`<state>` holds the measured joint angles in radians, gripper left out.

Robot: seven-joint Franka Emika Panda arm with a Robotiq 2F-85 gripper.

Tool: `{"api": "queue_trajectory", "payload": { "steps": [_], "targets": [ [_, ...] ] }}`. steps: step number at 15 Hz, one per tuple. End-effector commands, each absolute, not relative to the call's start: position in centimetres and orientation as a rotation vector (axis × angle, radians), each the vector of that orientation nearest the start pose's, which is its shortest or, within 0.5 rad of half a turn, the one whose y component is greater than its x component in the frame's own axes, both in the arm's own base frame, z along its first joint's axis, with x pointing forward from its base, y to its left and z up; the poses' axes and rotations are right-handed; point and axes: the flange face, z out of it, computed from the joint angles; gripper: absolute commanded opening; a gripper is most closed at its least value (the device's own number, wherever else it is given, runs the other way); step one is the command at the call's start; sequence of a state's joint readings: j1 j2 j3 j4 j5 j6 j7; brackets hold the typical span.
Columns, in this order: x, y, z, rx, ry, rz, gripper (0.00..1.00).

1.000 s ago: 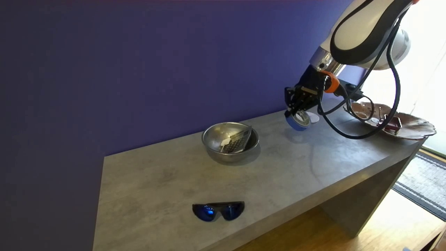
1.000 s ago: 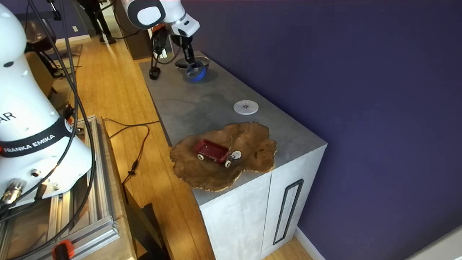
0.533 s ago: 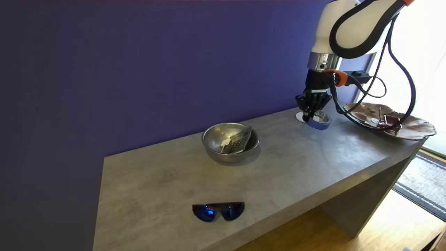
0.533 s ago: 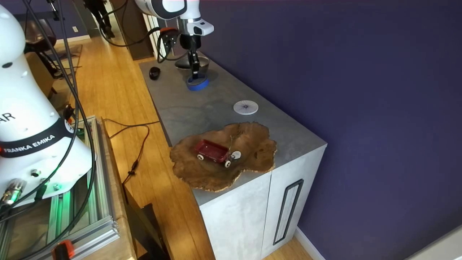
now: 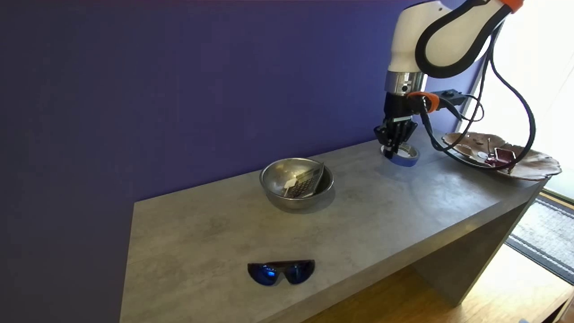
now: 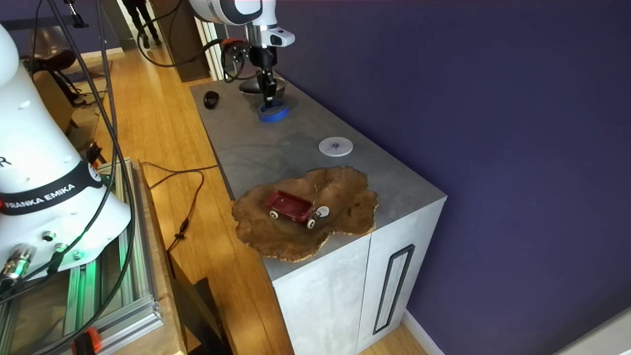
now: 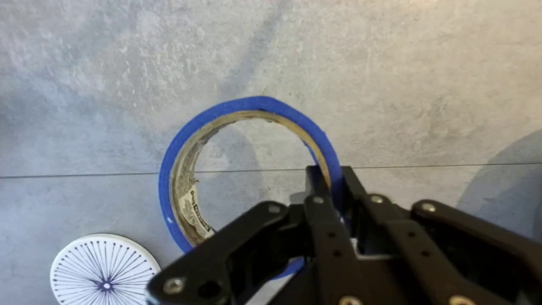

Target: Pick up the blue masking tape from the silver bowl and put it on the table

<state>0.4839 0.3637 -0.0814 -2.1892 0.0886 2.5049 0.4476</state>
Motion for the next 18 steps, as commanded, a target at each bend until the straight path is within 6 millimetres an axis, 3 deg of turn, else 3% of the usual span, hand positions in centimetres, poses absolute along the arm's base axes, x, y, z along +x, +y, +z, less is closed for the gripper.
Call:
{"api": "queue_trajectory", "payload": {
  "steps": [1,6,10,16,17,18],
  "targets": [
    [55.2,23.2,20.5,-3.224,0.030,0.120,0.03],
    [59.3,25.2,19.1,-3.303,-0.112,0.124,0.03],
    [60.1,27.6,16.9,-3.299,-0.198,0.154,0.03],
    [61.6,28.3,14.6,-3.307,-0.277,0.135,0.03],
    [61.7,28.4,14.5,-3.296,-0.271,0.127,0.27],
    [61.7,28.5,14.7,-3.291,-0.266,0.124,0.38]
  ]
}}
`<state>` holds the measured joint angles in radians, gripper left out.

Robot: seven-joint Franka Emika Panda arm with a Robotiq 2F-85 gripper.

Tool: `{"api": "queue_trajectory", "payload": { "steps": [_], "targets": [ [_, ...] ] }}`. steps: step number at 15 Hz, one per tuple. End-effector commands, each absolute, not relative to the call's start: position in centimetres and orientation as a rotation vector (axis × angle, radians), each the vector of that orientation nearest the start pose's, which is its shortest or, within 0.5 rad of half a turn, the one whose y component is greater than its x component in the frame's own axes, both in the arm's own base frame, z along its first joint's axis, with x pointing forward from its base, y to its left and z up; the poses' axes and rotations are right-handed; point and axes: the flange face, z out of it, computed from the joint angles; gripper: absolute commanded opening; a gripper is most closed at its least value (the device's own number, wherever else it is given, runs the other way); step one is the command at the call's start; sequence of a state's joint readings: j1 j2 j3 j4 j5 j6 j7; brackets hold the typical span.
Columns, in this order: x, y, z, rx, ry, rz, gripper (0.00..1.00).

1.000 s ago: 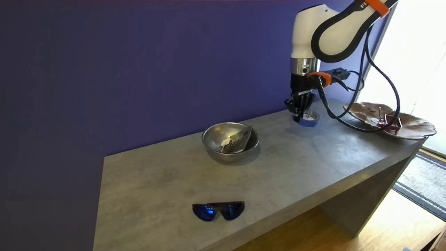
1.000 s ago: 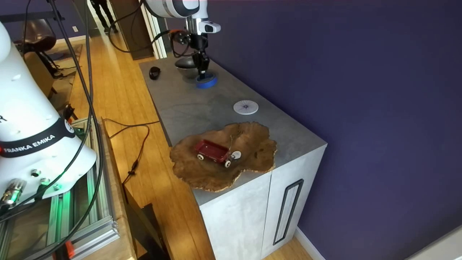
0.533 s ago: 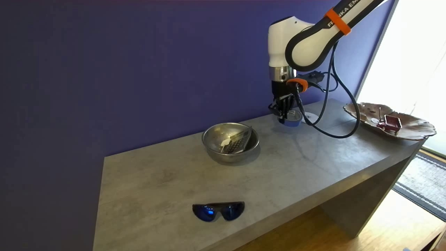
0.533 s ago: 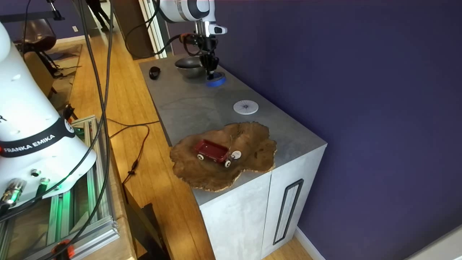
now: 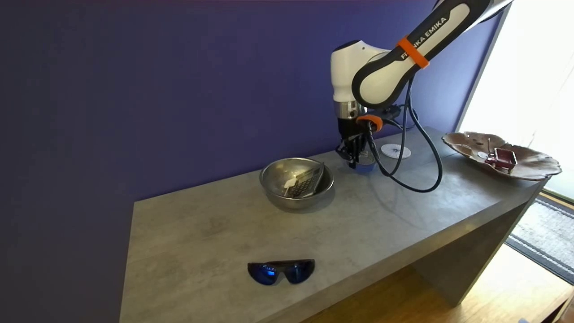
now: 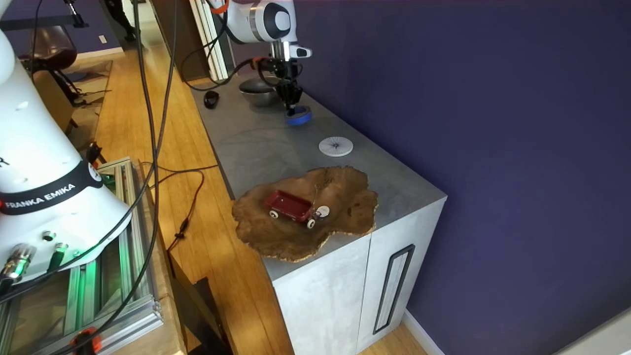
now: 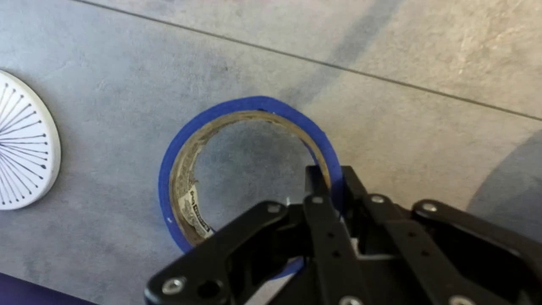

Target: Pick up the blue masking tape from the silver bowl and put it on the table

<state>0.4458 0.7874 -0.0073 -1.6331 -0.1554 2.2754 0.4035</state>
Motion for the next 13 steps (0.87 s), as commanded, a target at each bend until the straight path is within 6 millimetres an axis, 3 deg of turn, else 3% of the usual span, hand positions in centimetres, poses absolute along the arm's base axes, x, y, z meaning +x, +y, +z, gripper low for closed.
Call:
{"api": "queue_trajectory", "payload": {
  "steps": [1,3,6,9,12,13],
  "targets": [
    [61.8,28.6,15.1,-3.290,-0.263,0.106,0.45],
    [61.2,28.9,16.6,-3.283,-0.243,0.099,0.58],
    [57.3,30.0,20.6,-3.222,-0.243,0.112,0.80],
    [53.6,31.8,23.6,-3.117,-0.462,0.081,0.99],
    [49.5,33.3,26.3,-3.055,-0.708,-0.059,1.00],
    [52.8,34.2,24.7,-3.095,-0.587,0.003,1.00]
  ]
}}
